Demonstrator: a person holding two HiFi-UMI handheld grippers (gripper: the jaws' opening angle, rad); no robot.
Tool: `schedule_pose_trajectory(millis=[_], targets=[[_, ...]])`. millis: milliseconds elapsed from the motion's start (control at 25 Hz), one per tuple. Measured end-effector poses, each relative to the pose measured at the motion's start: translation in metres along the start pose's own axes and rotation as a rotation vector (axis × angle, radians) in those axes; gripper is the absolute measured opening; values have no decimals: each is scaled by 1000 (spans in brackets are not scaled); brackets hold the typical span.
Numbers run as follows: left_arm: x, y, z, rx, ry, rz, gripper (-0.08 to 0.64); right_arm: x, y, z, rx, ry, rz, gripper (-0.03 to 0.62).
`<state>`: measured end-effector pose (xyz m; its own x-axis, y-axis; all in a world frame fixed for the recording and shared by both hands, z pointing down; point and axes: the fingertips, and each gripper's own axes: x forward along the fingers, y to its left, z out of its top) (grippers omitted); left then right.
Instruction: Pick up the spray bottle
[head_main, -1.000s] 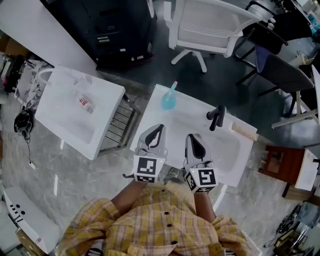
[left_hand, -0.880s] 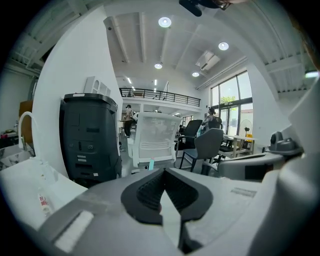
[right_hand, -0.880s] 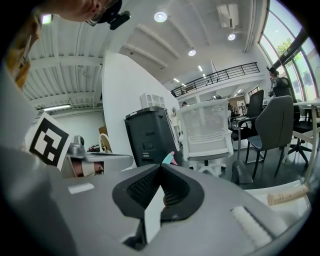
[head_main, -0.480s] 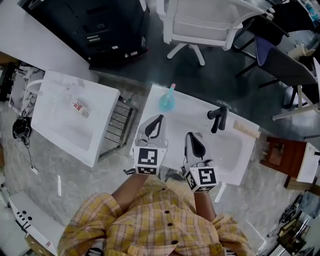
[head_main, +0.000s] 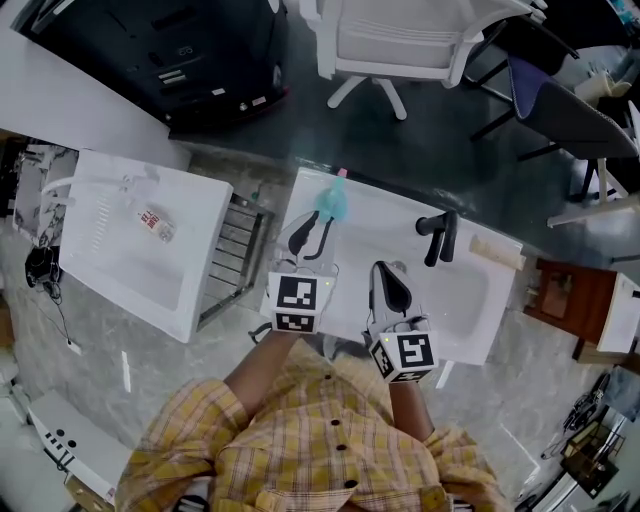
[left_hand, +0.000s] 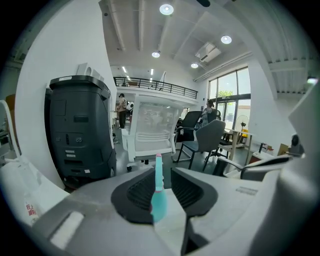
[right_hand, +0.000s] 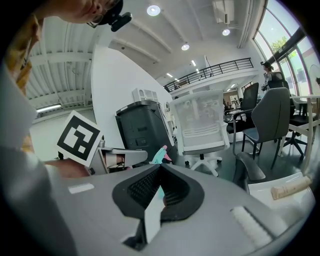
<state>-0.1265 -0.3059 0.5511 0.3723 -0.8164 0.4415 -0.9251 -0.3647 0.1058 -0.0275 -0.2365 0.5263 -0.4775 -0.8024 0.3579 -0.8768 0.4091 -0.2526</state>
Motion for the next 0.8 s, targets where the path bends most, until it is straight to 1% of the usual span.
schedule_pose_trajectory(millis=[440, 800], targets=[[33, 8, -11, 0, 58, -20, 150, 7, -4, -7, 17, 25, -22, 2], [56, 10, -23, 42, 78, -23, 152, 8, -10, -14, 29, 37, -47, 2]])
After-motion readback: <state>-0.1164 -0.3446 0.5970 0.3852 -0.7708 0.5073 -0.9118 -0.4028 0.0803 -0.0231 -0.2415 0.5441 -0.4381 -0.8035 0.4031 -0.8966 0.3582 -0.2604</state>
